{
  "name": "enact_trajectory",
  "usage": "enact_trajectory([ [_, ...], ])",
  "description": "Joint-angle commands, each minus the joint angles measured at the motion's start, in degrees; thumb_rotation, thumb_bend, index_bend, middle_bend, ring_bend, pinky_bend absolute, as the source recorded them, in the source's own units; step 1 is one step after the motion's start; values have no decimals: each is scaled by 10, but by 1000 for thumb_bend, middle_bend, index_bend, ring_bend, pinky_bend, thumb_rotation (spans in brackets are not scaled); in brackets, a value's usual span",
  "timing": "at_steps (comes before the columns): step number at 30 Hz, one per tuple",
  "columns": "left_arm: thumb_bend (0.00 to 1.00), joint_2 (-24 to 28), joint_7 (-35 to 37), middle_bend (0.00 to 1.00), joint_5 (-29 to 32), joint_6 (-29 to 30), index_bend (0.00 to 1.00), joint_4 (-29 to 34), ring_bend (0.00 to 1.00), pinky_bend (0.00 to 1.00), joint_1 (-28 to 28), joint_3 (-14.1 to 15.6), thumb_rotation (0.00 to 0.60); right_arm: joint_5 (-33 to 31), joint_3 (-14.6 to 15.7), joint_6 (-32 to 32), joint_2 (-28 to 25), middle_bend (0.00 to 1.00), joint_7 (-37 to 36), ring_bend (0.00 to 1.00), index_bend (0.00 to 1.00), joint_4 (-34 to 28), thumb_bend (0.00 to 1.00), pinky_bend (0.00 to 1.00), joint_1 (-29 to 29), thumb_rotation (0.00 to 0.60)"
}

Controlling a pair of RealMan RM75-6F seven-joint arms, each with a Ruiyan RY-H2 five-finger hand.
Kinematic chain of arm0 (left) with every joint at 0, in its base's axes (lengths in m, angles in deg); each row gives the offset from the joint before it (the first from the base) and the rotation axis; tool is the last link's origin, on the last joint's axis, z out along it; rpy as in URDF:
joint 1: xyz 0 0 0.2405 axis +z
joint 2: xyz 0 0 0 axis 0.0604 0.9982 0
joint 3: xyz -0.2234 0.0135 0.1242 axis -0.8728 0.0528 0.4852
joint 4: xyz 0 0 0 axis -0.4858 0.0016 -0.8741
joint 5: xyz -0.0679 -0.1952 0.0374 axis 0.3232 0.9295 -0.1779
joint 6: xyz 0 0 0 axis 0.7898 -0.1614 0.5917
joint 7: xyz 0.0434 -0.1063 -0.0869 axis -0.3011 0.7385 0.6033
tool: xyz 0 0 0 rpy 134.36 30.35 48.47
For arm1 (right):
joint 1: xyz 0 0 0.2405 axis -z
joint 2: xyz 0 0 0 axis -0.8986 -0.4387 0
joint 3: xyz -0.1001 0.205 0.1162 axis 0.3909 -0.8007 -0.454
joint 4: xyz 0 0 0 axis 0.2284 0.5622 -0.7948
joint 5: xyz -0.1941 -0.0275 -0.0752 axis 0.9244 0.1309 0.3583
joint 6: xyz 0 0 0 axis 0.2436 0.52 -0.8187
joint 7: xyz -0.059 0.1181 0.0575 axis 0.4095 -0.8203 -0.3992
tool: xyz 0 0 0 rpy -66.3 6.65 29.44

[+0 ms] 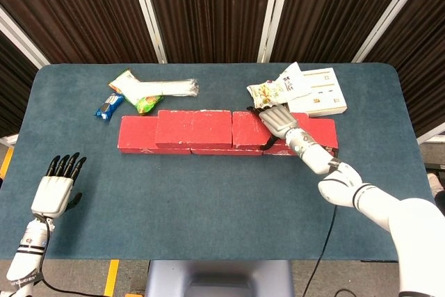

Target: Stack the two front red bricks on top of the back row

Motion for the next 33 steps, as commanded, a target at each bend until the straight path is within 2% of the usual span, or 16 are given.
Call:
enact_trajectory([
  [1,316,0,0,0,0,0,0,0,0,6,0,0,600,-4,0,-3,-1,324,3,230,0,-1,161,505,-1,600],
  [4,316,0,0,0,0,0,0,1,0,6,0,0,600,-8,0,-6,-1,272,5,175,0,-2,161,455,-1,600],
  [11,316,-1,2,0,-1,-3,0,-1,0,6,-1,0,600,-16,-1,-13,-2,172,10,131,0,-4,161,421,-2,600],
  [16,316,1,4,0,-1,0,0,0,0,6,0,-1,600,-19,0,-12,-4,113,18,73,0,-11,161,303,-2,600],
  [18,316,2,4,0,-1,0,0,0,0,6,0,-1,600,-21,-1,-13,-6,91,20,51,0,-14,161,288,-2,600],
  [27,316,1,3,0,-1,0,0,1,0,6,0,-1,600,-29,-4,-14,-12,58,23,28,0,-21,161,253,-1,600],
  [31,315,2,3,0,-4,5,0,3,0,6,1,-1,600,-38,-10,6,-31,24,27,2,0,-48,161,212,11,600],
  [33,316,3,4,0,-6,11,0,3,0,6,2,-2,600,-38,-11,31,-53,1,33,0,0,-82,159,141,26,600],
])
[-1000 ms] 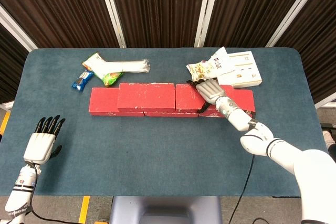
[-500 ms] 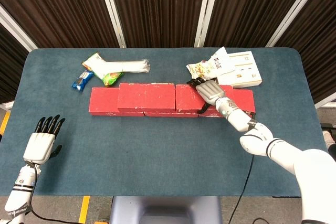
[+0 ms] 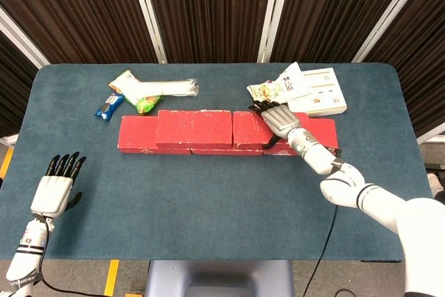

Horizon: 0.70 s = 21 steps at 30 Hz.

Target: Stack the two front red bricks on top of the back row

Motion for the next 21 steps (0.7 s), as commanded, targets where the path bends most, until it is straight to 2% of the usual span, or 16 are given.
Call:
enact_trajectory([
  [1,316,1,-1,0,-4,11,0,1,0,6,2,-2,600,-4,-5,57,-42,0,10,0,0,-68,155,108,33,600],
  [6,325,4,-6,0,-11,45,0,10,0,6,12,-8,600,9,15,198,-121,0,59,0,0,-215,147,7,126,600],
  [9,329,8,-10,0,-17,69,0,22,0,6,19,-11,600,9,51,288,-171,0,134,0,0,-312,147,0,201,600],
  [10,329,10,-11,0,-20,79,0,27,0,6,22,-11,600,6,68,338,-183,0,170,0,0,-349,147,0,240,600],
  [13,329,16,-18,0,-24,96,0,41,0,6,30,-12,600,8,109,479,-182,0,221,0,0,-408,147,0,348,600],
  [15,331,21,-23,0,-23,99,0,53,0,6,34,-11,600,37,130,553,-163,0,218,0,0,-394,147,0,402,600],
  [17,335,27,-29,0,-22,98,0,68,0,6,37,-9,600,78,147,612,-134,0,201,0,0,-341,147,0,444,600],
  [19,337,32,-33,0,-26,102,0,80,0,6,38,-8,600,77,159,607,-133,0,202,0,0,-329,147,0,459,600],
  [21,337,35,-35,0,-32,107,0,85,0,6,40,-6,600,90,153,613,-140,0,179,0,0,-331,147,0,462,600],
])
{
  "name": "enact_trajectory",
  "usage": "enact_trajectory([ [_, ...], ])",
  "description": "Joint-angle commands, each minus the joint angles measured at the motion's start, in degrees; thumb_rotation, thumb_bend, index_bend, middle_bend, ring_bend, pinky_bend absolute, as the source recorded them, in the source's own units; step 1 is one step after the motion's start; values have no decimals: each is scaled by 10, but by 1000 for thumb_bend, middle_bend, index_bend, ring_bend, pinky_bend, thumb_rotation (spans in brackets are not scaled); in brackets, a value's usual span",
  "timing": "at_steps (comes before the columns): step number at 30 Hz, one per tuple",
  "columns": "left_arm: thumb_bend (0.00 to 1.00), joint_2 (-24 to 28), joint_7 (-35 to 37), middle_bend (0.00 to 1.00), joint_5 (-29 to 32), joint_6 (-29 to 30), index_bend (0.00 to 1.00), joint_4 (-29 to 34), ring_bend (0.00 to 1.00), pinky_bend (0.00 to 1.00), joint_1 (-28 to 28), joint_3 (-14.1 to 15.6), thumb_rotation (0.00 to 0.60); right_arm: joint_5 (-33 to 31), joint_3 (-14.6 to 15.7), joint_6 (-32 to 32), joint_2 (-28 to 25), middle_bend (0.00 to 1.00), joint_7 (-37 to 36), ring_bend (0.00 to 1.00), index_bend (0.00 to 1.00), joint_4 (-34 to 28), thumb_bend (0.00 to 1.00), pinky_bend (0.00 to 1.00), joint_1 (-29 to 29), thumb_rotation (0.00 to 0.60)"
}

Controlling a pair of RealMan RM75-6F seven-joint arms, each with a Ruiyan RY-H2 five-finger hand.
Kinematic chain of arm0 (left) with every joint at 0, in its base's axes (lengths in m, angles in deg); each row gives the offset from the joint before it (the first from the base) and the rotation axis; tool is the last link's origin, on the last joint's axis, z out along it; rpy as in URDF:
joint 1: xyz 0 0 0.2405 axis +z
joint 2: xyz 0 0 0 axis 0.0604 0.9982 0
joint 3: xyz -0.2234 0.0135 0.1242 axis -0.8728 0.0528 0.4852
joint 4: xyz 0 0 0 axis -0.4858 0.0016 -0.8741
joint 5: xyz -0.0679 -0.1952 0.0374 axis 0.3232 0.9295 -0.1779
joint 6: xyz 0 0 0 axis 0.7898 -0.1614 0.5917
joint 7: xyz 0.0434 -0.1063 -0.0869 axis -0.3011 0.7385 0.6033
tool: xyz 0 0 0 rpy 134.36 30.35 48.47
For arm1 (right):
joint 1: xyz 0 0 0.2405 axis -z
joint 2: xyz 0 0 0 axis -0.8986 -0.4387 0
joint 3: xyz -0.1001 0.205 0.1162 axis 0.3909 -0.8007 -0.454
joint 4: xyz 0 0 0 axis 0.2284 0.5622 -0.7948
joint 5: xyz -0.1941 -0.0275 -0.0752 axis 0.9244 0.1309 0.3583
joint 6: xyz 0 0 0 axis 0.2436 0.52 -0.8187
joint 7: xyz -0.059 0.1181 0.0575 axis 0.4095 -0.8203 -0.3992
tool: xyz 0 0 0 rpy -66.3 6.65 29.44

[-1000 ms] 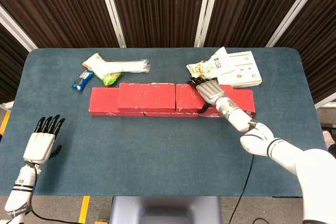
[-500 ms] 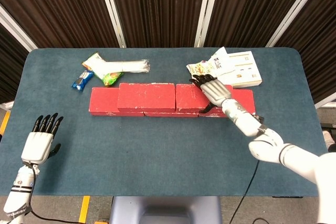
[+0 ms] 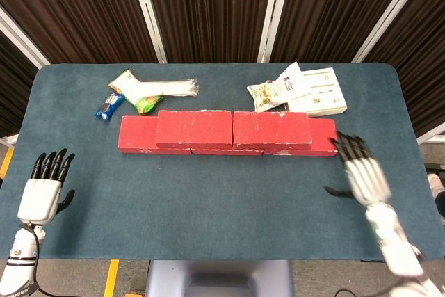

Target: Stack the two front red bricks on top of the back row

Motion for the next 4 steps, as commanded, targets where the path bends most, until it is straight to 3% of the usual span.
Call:
enact_trajectory([
  [1,337,5,-4,0,-8,9,0,10,0,6,4,2,600,43,36,49,0,0,-4,0,0,14,147,0,66,600],
  [4,336,6,-5,0,-14,12,0,15,0,7,6,5,600,46,31,43,-4,0,-3,0,0,12,147,0,70,600],
])
